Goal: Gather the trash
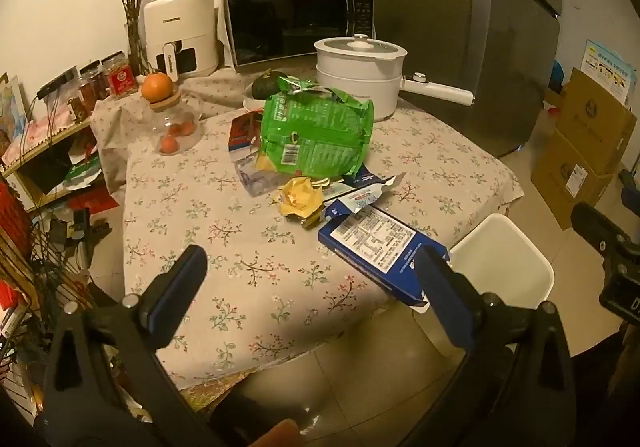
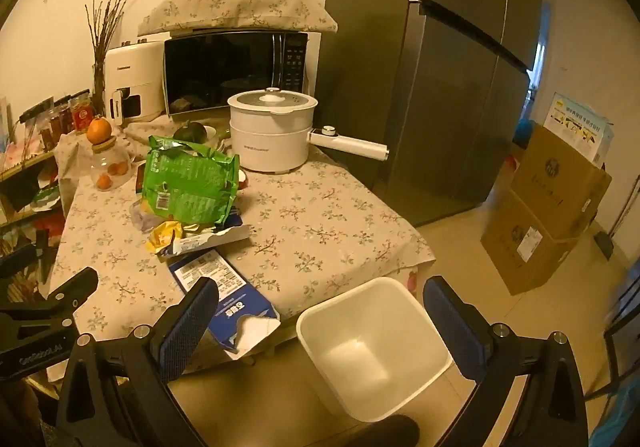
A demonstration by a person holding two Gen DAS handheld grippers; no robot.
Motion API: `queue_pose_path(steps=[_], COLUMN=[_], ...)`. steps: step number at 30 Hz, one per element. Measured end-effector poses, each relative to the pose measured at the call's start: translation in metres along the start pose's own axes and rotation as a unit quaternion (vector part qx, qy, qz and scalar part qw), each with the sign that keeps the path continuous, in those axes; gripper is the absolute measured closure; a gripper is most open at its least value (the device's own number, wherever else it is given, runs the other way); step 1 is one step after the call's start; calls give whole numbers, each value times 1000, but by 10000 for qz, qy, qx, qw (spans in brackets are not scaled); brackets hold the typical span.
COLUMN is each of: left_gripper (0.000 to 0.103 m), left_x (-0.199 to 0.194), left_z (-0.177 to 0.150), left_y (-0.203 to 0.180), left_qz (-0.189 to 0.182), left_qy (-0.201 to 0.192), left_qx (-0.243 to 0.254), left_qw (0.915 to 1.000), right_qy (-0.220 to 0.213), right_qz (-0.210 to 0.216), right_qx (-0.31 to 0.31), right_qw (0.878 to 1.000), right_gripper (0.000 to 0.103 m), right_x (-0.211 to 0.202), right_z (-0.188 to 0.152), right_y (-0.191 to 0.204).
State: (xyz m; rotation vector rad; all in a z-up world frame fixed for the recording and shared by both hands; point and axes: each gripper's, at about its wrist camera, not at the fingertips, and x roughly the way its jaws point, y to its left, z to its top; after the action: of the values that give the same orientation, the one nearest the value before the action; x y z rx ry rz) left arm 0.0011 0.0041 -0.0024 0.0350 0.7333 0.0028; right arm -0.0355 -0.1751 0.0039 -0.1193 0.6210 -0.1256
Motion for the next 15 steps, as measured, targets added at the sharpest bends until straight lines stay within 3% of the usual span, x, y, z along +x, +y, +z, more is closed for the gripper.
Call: queue_pose_path(steps=[15], left_gripper=[0], left_x=[1], left_z=[0], left_y=[5], left_qz=[27], left_qy=[-44], left_qx=[-91], left_qw=[9999], right_qy=[-1], right_qz=[71], right_qx=[-21], right_qw=[10000], right_gripper=[0], right_x=[-4], right_z=[10], right_y=[1])
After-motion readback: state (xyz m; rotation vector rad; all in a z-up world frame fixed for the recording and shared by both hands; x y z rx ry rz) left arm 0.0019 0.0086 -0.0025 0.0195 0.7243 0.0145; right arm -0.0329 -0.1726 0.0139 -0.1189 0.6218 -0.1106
